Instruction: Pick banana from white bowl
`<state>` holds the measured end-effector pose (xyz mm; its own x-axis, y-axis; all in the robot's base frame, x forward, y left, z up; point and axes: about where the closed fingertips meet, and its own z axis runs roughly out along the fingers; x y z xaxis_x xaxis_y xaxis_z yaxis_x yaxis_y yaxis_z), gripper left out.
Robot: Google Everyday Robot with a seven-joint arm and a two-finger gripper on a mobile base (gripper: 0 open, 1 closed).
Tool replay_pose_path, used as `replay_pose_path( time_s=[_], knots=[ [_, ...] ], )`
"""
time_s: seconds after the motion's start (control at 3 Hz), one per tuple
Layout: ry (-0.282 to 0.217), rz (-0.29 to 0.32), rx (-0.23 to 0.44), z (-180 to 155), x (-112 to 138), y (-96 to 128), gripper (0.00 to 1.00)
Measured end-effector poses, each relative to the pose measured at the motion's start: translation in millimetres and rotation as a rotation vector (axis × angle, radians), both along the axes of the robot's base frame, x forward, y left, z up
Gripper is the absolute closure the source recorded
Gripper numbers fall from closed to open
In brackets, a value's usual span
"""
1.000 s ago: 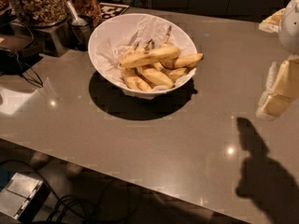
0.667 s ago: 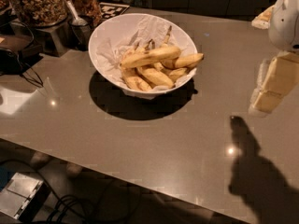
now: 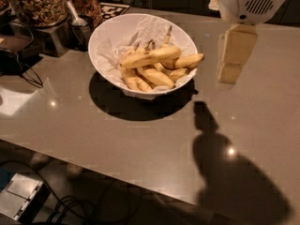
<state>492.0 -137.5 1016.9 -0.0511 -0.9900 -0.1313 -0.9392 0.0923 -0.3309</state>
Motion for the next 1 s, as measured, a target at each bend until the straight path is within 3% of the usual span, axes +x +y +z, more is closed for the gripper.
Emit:
replay_pose_path(
  time_s=[0.33,1.0],
  knots=[
    [-0.005,0.0,0.003,0,2,2,0.0],
    [0.027,0.081,0.01,-13,59,48,0.0]
  ],
)
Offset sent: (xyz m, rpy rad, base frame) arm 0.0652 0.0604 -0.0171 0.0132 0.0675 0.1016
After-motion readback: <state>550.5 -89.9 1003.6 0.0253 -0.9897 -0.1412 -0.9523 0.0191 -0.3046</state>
